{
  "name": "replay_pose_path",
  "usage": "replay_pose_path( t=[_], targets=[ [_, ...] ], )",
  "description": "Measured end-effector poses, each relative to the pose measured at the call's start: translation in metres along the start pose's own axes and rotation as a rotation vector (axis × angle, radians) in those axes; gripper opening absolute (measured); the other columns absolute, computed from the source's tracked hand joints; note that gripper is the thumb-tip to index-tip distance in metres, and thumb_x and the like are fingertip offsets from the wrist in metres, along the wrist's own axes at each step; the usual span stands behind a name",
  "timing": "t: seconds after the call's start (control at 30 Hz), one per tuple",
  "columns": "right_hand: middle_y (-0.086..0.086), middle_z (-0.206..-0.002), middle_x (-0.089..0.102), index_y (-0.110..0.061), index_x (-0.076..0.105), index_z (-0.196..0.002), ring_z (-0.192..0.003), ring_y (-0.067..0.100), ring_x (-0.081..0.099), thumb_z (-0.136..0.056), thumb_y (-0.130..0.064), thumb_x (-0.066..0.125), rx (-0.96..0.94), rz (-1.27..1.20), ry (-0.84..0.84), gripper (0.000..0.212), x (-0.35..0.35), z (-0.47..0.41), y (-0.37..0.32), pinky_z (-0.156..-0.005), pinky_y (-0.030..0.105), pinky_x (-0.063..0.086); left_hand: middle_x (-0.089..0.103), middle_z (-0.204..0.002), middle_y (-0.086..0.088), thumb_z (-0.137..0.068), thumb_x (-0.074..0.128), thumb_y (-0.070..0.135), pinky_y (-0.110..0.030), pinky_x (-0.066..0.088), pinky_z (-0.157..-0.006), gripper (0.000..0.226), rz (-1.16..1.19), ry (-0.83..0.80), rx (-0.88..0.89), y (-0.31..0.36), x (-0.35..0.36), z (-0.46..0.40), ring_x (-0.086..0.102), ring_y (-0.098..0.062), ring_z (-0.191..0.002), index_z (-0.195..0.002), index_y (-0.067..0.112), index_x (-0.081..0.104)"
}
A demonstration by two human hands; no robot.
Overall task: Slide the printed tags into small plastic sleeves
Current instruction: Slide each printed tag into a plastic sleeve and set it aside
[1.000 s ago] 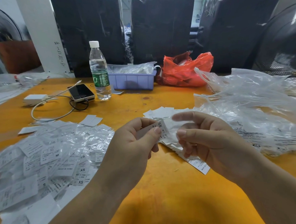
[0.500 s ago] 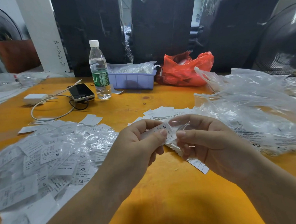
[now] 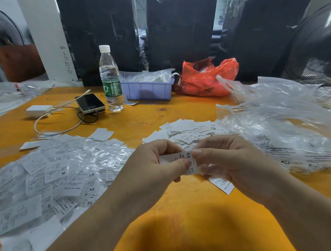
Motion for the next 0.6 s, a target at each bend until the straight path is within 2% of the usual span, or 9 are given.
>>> replay_pose_path(
  t=[0.1, 0.2, 0.27, 0.37, 0.47, 0.6],
  targets=[
    [0.018, -0.078, 0.068, 0.001, 0.071, -0.08, -0.067, 0.023, 0.055, -0.068, -0.029, 0.074, -0.002, 0.017, 0.023, 0.033, -0.001, 0.0005, -0.0019, -0.066, 0.037, 0.045, 0.064, -0.06, 0.009, -0.084, 0.074, 0.02, -0.017, 0.041, -0.046, 0.012, -0.082, 0.015, 0.03, 0.0024, -0.0013, 0.0014, 0.055, -0.002, -0.05, -0.08, 0.031, 0.07],
    [0.02, -0.078, 0.068, 0.0, 0.073, -0.082, -0.069, 0.026, 0.056, -0.066, -0.025, 0.075, -0.008, 0.029, 0.031, 0.03, -0.0024, 0.0009, -0.0029, -0.069, 0.041, 0.048, 0.065, -0.062, 0.008, -0.081, 0.075, 0.03, -0.017, 0.043, -0.046, 0.007, -0.101, 0.052, 0.053, 0.0047, -0.0042, 0.0014, 0.057, -0.001, -0.052, -0.081, 0.032, 0.069],
    [0.022, -0.079, 0.068, 0.001, 0.073, -0.09, -0.067, 0.025, 0.056, -0.068, -0.019, 0.075, -0.015, 0.045, 0.025, 0.03, -0.0024, 0.0013, -0.0035, -0.067, 0.038, 0.05, 0.066, -0.062, 0.008, -0.074, 0.073, 0.038, -0.019, 0.043, -0.047, 0.01, -0.115, 0.08, 0.052, 0.0039, -0.008, 0.001, 0.056, -0.003, -0.052, -0.082, 0.034, 0.069],
    [0.024, -0.083, 0.071, -0.003, 0.073, -0.096, -0.066, 0.026, 0.06, -0.066, -0.014, 0.075, -0.03, 0.076, 0.038, 0.032, -0.0035, 0.002, -0.0043, -0.063, 0.033, 0.053, 0.066, -0.064, 0.008, -0.078, 0.076, 0.032, -0.02, 0.042, -0.047, 0.008, -0.119, 0.082, 0.046, 0.004, -0.0092, 0.0006, 0.057, -0.003, -0.053, -0.082, 0.034, 0.069],
    [0.017, -0.076, 0.072, -0.007, 0.07, -0.103, -0.064, 0.024, 0.063, -0.073, -0.004, 0.075, -0.055, 0.116, 0.042, 0.03, -0.0043, 0.0018, -0.0039, -0.063, 0.03, 0.054, 0.066, -0.061, 0.009, -0.07, 0.072, 0.035, -0.017, 0.041, -0.045, 0.012, -0.107, 0.065, 0.019, 0.003, -0.0088, 0.0007, 0.056, -0.002, -0.05, -0.082, 0.033, 0.07],
    [0.009, -0.071, 0.071, -0.008, 0.07, -0.103, -0.064, 0.021, 0.064, -0.065, -0.017, 0.075, -0.058, 0.125, 0.025, 0.039, -0.0023, 0.0029, -0.0043, -0.064, 0.028, 0.053, 0.063, -0.057, 0.011, -0.08, 0.078, 0.023, -0.014, 0.038, -0.045, 0.007, -0.123, -0.027, -0.017, 0.0013, -0.0036, 0.0008, 0.054, -0.003, -0.049, -0.082, 0.026, 0.072]
  ],
)
Point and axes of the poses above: each hand's wrist, its own z-axis away from the middle knuckle, its own x-axis out of the palm, y = z × x, the point moved 8 cm from there along -z, towards the middle knuckle
